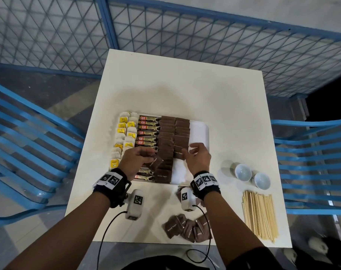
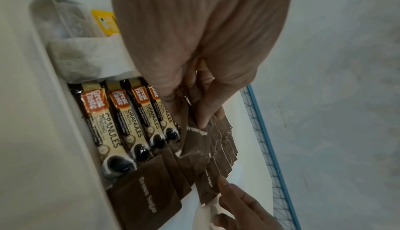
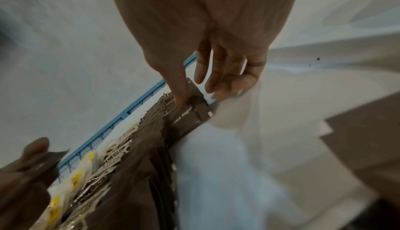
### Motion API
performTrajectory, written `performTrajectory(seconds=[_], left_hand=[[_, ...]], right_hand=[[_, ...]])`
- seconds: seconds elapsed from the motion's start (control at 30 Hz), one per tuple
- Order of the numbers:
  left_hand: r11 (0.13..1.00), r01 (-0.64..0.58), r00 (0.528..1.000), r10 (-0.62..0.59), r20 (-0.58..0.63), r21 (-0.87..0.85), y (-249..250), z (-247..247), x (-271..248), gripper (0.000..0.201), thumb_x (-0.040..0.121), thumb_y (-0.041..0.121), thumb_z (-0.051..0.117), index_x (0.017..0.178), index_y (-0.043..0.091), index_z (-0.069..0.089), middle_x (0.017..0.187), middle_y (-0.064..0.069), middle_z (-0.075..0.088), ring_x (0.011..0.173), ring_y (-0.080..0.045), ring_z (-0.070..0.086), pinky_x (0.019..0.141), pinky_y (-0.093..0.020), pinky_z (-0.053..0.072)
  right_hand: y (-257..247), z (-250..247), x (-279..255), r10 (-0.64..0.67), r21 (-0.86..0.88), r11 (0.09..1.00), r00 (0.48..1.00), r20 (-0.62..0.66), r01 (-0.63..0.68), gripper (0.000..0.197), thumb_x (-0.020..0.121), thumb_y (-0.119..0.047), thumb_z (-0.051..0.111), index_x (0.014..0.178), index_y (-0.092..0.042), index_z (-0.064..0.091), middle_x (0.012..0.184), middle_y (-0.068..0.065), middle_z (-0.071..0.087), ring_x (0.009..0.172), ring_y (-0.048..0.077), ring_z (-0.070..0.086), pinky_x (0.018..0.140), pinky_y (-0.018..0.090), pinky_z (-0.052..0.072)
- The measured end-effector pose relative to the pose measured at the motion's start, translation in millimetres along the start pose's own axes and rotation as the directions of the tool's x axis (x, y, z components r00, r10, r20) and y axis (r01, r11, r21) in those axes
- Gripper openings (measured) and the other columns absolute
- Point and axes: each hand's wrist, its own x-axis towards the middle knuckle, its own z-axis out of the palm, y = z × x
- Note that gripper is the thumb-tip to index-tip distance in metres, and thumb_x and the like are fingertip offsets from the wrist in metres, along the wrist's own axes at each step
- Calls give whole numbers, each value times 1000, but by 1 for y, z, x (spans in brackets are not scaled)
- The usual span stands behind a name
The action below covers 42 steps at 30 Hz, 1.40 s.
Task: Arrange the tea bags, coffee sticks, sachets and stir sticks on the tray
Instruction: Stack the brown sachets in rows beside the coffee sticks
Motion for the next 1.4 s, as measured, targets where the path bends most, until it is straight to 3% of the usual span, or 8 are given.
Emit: performTrajectory(seconds=[0.1, 0.37, 0.53, 0.73, 1.0, 1.13, 1.3, 1.4], left_hand=[[999, -4, 1000, 4, 2, -39, 3, 3, -1, 32, 79, -19, 70, 96, 8, 74, 95, -12, 75, 94, -27, 69, 92, -45, 56], [999, -22, 1000, 22, -2, -45, 4, 10, -3, 30, 81, -17, 70, 100, 6, 74, 99, -15, 74, 97, -29, 69, 98, -44, 54], [996, -68, 996, 64, -59, -61, 8, 12, -6, 21, 83, -8, 74, 95, 10, 76, 90, -8, 77, 89, -25, 71, 88, -40, 58], [990, -140, 990, 140, -35, 5, 11, 13, -10, 17, 85, 1, 77, 95, 15, 78, 92, -5, 79, 90, -17, 74, 83, -29, 59], [997, -62, 997, 60, -46, -52, 9, 21, -18, 7, 89, 9, 76, 95, 5, 76, 88, -13, 77, 84, -27, 75, 74, -42, 64], [992, -105, 994, 106, -17, 64, 9, 21, -19, 8, 91, 8, 74, 97, 4, 77, 85, -15, 77, 76, -27, 75, 70, -41, 65], [993, -105, 994, 103, -35, -56, 10, 27, -19, 11, 94, 4, 69, 102, 1, 75, 92, -14, 76, 84, -25, 74, 70, -40, 65], [988, -110, 991, 100, -92, -109, 11, 33, -19, 9, 89, 4, 75, 96, -1, 74, 93, -17, 76, 83, -26, 74, 67, -38, 64]], right_hand=[[-8, 1, -9, -94, 27, 995, 994, -61, 96, 16, 85, -25, 75, 98, -21, 65, 84, -4, 66, 76, 6, 61, 66, 15, 42], [-35, 20, -29, -224, 24, 971, 868, 444, 238, 16, 88, -33, 75, 96, -19, 73, 90, -9, 72, 86, 5, 67, 78, 16, 52], [-34, 24, -31, -246, 113, 969, 883, 400, 219, 7, 86, -23, 78, 84, -23, 72, 84, -7, 74, 83, 10, 71, 83, 34, 59], [-34, 24, -32, -280, 135, 960, 865, 417, 246, 18, 84, -28, 80, 97, -17, 73, 88, -6, 74, 81, 8, 69, 78, 23, 57], [-27, 22, -25, -227, 200, 964, 929, 292, 172, 12, 85, -29, 78, 81, -29, 67, 85, -4, 73, 80, 19, 71, 76, 43, 61], [-29, 16, -24, -272, 154, 959, 917, 291, 236, 18, 84, -35, 79, 83, -20, 71, 79, -7, 72, 75, 13, 68, 70, 28, 57], [-26, 14, -19, -235, 171, 965, 943, 234, 198, 7, 89, -29, 74, 82, -31, 75, 76, -11, 72, 68, 9, 64, 76, 38, 59], [-25, 12, -21, -224, 204, 962, 952, 209, 182, 7, 90, -26, 72, 85, -24, 77, 69, -11, 69, 60, 9, 62, 61, 28, 53]])
